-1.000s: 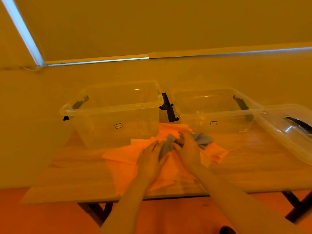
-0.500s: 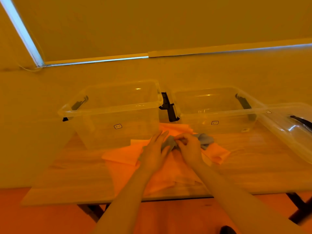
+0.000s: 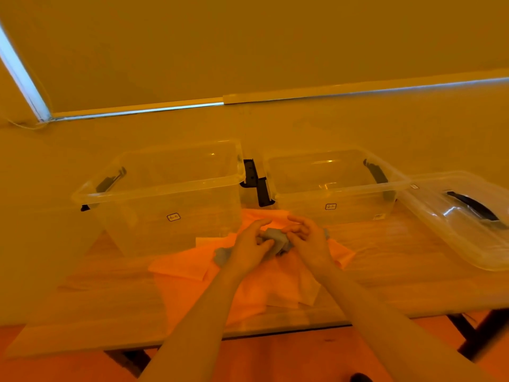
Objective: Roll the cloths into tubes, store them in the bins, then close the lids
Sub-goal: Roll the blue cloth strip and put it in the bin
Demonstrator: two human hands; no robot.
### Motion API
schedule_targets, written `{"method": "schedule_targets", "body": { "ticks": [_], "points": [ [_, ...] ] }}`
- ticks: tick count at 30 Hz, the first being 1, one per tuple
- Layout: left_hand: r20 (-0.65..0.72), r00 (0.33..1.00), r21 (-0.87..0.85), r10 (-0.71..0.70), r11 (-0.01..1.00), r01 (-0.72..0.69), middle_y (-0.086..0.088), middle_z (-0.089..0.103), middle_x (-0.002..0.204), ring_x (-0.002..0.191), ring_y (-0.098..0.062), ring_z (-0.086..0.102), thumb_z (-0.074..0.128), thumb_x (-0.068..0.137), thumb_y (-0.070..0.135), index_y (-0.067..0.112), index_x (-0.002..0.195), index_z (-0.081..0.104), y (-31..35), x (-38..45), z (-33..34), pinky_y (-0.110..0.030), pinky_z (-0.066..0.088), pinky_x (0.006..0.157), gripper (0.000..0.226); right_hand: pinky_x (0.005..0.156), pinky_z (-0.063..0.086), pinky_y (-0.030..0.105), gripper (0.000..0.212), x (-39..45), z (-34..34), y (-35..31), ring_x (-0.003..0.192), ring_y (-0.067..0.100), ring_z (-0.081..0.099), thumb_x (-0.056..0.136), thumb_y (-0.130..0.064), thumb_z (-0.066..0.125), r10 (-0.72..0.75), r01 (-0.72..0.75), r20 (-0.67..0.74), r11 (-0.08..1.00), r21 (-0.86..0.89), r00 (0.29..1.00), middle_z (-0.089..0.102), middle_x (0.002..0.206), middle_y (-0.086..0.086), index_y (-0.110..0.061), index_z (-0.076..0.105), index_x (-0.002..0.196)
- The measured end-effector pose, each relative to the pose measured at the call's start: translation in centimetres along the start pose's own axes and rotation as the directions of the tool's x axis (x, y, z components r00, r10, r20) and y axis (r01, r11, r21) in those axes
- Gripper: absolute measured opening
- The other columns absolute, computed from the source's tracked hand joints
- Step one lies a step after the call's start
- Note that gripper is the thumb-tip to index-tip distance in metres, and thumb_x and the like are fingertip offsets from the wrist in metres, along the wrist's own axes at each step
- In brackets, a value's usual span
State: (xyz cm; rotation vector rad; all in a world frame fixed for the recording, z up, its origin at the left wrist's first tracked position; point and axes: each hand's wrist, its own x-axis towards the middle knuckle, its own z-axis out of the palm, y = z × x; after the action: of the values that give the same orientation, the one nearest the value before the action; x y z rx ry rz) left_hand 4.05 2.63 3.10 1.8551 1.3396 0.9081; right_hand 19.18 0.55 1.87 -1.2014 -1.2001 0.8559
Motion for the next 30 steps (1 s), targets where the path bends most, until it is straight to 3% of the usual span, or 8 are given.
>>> {"method": "schedule_targets", "body": {
  "ticks": [4, 6, 10, 12, 17, 22, 28, 30],
  "points": [
    [-0.030, 0.998, 0.018, 0.059, 0.998, -0.059, -0.002, 0.058, 0.107, 0.089, -0.007, 0.053, 0.057, 0.087, -0.005, 0.007, 0.124, 0.059, 1.4, -0.1, 0.4, 0.000, 0.037, 0.068, 0.039, 0.065, 0.051, 0.012, 0.036, -0.2, -0.8, -0.8, 0.086, 0.010, 0.061, 0.089, 0.009, 0.056, 0.027, -0.026, -0.018, 0.999, 0.024, 0.999, 0.063, 0.096, 0.000, -0.009, 0.057, 0.119],
    [-0.030, 0.995, 0.033, 0.096, 0.995, -0.095, 0.000, 0.059, 0.109, 0.098, -0.011, 0.053, 0.057, 0.088, -0.004, 0.007, 0.121, 0.061, 2.2, 0.0, 0.7, 0.000, 0.036, 0.069, 0.035, 0.068, 0.054, 0.017, 0.031, -0.3, -1.5, -1.2, 0.094, 0.017, 0.063, 0.088, 0.005, 0.060, 0.038, -0.038, -0.023, 0.999, 0.034, 0.999, 0.064, 0.103, 0.005, -0.011, 0.060, 0.114],
    [-0.061, 0.986, 0.031, 0.157, 0.987, -0.155, -0.008, 0.063, 0.112, 0.100, -0.009, 0.051, 0.057, 0.087, -0.007, 0.002, 0.116, 0.064, 4.7, 0.1, 1.4, 0.000, 0.036, 0.072, 0.032, 0.083, 0.054, 0.036, 0.032, -0.4, -3.3, -3.1, 0.097, 0.022, 0.063, 0.080, 0.008, 0.068, 0.053, -0.051, -0.010, 0.993, 0.107, 0.999, 0.065, 0.107, 0.011, -0.013, 0.060, 0.103],
    [-0.070, 0.983, 0.023, 0.172, 0.985, -0.171, -0.006, 0.063, 0.109, 0.099, -0.008, 0.052, 0.057, 0.087, -0.006, 0.003, 0.115, 0.065, 6.3, 0.0, 1.9, 0.000, 0.037, 0.072, 0.030, 0.083, 0.055, 0.031, 0.033, -0.6, -4.6, -4.3, 0.096, 0.019, 0.062, 0.079, 0.009, 0.068, 0.024, -0.022, -0.019, 0.995, 0.097, 1.000, 0.065, 0.106, 0.010, -0.009, 0.060, 0.106],
    [-0.077, 0.981, -0.101, 0.178, 0.977, -0.185, 0.002, 0.062, 0.098, 0.081, -0.004, 0.058, 0.055, 0.090, -0.004, 0.008, 0.111, 0.065, 10.9, 0.3, 3.8, -0.009, 0.045, 0.068, 0.026, 0.073, 0.055, 0.021, 0.034, -0.2, -8.6, -6.9, 0.090, 0.017, 0.063, 0.079, 0.016, 0.064, -0.023, 0.033, -0.071, 0.988, 0.148, 0.997, 0.064, 0.101, 0.010, -0.003, 0.060, 0.107],
    [-0.062, 0.967, -0.110, 0.248, 0.961, -0.253, -0.006, 0.064, 0.098, 0.085, -0.028, 0.066, 0.057, 0.092, 0.003, 0.011, 0.111, 0.064, 16.2, 1.8, 6.3, -0.039, 0.054, 0.077, 0.022, 0.074, 0.055, 0.024, 0.035, 1.2, -13.5, -9.6, 0.092, 0.016, 0.063, 0.080, 0.013, 0.065, -0.082, 0.096, -0.123, 0.989, 0.115, 0.989, 0.065, 0.101, 0.005, -0.007, 0.061, 0.108],
    [-0.099, 0.948, -0.172, 0.303, 0.933, -0.316, -0.018, 0.067, 0.104, 0.085, -0.034, 0.066, 0.058, 0.088, -0.003, 0.008, 0.109, 0.065, 21.9, 4.1, 9.0, -0.044, 0.054, 0.079, 0.025, 0.071, 0.054, 0.015, 0.038, 2.5, -18.6, -13.4, 0.086, 0.013, 0.062, 0.079, 0.019, 0.061, -0.159, 0.184, -0.202, 0.977, 0.108, 0.966, 0.062, 0.103, 0.011, 0.003, 0.059, 0.114],
    [-0.102, 0.947, -0.212, 0.305, 0.924, -0.320, -0.017, 0.066, 0.103, 0.078, -0.027, 0.065, 0.058, 0.088, -0.004, 0.008, 0.108, 0.065, 23.4, 5.0, 9.7, -0.041, 0.054, 0.077, 0.024, 0.072, 0.055, 0.016, 0.040, 2.8, -20.1, -14.5, 0.086, 0.010, 0.063, 0.081, 0.016, 0.062, -0.206, 0.222, -0.214, 0.974, 0.052, 0.955, 0.063, 0.100, 0.007, 0.000, 0.058, 0.118]
  ]
}}
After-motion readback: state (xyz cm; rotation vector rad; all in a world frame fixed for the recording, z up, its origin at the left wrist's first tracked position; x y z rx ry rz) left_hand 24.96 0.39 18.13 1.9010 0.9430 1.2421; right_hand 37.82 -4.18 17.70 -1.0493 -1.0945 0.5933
